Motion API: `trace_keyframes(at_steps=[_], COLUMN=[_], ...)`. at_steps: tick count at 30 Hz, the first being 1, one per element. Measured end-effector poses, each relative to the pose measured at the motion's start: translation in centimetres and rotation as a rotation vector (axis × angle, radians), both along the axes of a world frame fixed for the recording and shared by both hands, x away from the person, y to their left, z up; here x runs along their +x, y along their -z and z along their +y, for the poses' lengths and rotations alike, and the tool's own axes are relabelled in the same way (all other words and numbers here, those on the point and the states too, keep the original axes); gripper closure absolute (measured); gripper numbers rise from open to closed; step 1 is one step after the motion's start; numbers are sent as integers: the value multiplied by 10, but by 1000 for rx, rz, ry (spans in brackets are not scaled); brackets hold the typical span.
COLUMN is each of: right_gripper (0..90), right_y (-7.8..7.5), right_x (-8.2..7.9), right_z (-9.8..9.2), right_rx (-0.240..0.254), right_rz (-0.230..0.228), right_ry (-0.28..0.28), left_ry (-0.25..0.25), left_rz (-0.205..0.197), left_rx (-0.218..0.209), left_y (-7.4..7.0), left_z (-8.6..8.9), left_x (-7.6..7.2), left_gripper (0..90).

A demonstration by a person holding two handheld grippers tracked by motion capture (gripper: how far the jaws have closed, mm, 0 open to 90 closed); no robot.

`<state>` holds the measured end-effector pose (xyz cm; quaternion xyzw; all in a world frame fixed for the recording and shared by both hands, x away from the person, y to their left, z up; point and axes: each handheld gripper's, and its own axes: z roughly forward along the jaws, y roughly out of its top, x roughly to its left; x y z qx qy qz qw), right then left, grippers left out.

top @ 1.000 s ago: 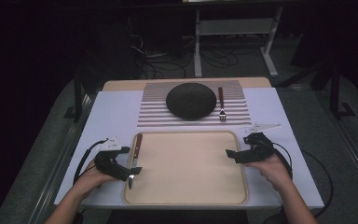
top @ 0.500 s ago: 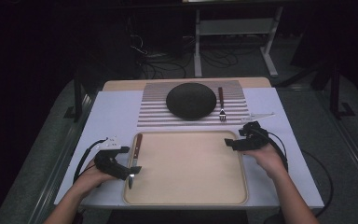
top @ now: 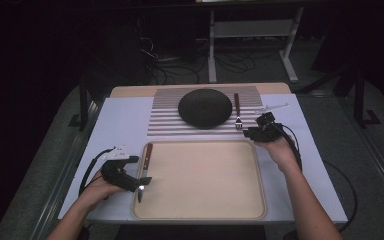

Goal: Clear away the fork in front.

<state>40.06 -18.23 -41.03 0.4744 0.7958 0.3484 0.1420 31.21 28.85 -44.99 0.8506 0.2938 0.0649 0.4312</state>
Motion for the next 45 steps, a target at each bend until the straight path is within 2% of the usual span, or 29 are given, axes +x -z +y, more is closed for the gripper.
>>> trace_keyframes(at_steps=[6,11,23,27,36,41,45], right_gripper=[886,888,888,888,888,888,889], right_y=[0,5,21,25,30,33,33], right_x=[21,35,63,68,74,75,75], right_z=[8,16,31,34,35,33,34], right_rx=[-20,-29,-51,-61,-75,-56,-59], right_rz=[18,41,98,120,137,156,163], right_ry=[-10,-21,0,3,9,5,-3], left_ry=[-4,0,-4,-6,-6,-9,-9], left_rz=[-1,-2,2,1,5,7,8], left_rx=[-5,2,2,-2,-1,-1,-2], left_y=[-1,0,0,0,0,0,0], left_z=[0,0,1,1,1,2,2], left_x=[1,1,2,2,2,2,2], left_gripper=[0,0,0,0,0,0,0])
